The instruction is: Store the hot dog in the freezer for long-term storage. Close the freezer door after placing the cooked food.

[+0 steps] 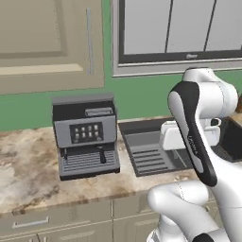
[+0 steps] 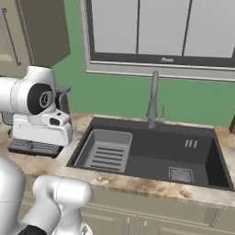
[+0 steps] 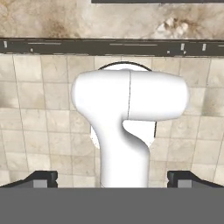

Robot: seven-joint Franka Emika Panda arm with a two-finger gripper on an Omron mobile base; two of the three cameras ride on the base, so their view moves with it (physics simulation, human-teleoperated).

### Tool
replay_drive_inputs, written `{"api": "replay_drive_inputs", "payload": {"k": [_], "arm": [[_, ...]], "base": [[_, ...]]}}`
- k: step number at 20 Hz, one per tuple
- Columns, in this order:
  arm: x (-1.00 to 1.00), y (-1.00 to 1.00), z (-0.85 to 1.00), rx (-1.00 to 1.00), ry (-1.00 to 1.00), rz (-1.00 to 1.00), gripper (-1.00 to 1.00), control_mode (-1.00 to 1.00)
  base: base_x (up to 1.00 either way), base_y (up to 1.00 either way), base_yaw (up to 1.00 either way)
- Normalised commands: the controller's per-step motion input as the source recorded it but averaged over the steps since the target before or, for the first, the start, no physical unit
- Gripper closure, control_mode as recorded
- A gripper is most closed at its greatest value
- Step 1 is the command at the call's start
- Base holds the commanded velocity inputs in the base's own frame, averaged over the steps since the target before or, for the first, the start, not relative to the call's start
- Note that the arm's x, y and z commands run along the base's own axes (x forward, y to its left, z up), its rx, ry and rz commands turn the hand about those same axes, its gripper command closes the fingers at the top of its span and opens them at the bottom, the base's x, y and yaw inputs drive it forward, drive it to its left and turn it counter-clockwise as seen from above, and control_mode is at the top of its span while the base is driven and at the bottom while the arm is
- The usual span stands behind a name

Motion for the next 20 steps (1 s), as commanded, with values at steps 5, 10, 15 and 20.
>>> {"api": "replay_drive_inputs", "payload": {"k": [5, 10, 15, 20], "arm": [[0.0, 0.0, 0.0, 0.0, 0.0, 0.0, -1.0, 1.0], [0.0, 0.0, 0.0, 0.0, 0.0, 0.0, -1.0, 1.0], [0.0, 0.0, 0.0, 0.0, 0.0, 0.0, -1.0, 1.0], [0.0, 0.0, 0.0, 0.0, 0.0, 0.0, -1.0, 1.0]], "base": [[0.0, 0.96, 0.0], [0.0, 0.91, 0.0], [0.0, 0.82, 0.0], [0.0, 0.61, -0.03]]}}
